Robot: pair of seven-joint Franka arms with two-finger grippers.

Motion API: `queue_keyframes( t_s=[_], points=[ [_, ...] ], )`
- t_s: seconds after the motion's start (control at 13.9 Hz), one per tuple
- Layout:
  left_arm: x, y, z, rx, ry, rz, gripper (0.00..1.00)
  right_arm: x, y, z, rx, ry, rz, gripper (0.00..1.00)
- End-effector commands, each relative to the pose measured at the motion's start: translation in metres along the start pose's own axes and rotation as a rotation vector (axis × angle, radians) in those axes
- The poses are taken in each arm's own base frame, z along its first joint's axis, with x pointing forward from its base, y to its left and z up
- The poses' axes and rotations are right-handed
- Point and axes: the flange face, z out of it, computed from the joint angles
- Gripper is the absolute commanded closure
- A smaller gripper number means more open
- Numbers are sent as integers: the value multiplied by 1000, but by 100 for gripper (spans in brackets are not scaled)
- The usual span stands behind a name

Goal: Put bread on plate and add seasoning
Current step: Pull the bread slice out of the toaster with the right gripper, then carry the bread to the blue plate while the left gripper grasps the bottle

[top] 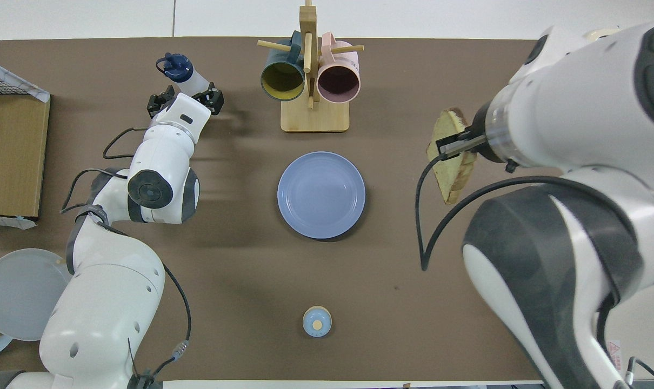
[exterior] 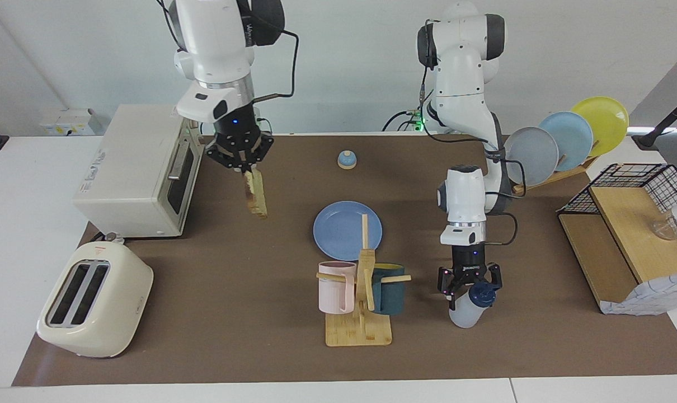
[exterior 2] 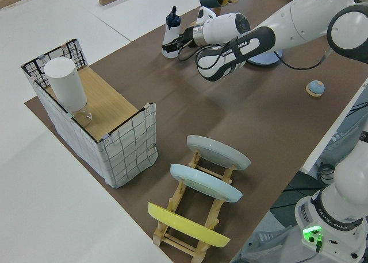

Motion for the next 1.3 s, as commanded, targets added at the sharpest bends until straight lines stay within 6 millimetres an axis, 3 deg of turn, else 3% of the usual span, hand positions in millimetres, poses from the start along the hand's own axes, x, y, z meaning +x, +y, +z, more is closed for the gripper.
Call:
queue_keyframes(
  t_s=[0.0, 0.36, 0.43, 0.58, 0.65, 0.87, 1.23],
  points=[
    [5, 2, 7, 6, 8, -6, 0, -18, -17, 28, 67, 11, 88, 100],
    [9, 3, 8, 5, 5, -6, 0, -33, -129, 91, 114, 41, 205, 100],
    [9, 3, 8, 5, 4, -6, 12, -37, -154, 98, 124, 39, 227, 100],
    [7, 2, 9, 9, -11, 8, 78, -40, -180, 108, 141, 52, 245, 100],
    [7, 3, 9, 9, -11, 10, 100, -40, -187, 116, 146, 55, 252, 100],
    [9, -6, 10, 17, -6, 5, 100, -40, -207, 135, 174, 93, 261, 100],
    [13, -19, 11, 30, 1, -16, 100, -51, -198, 157, 191, 133, 262, 100]
  ],
)
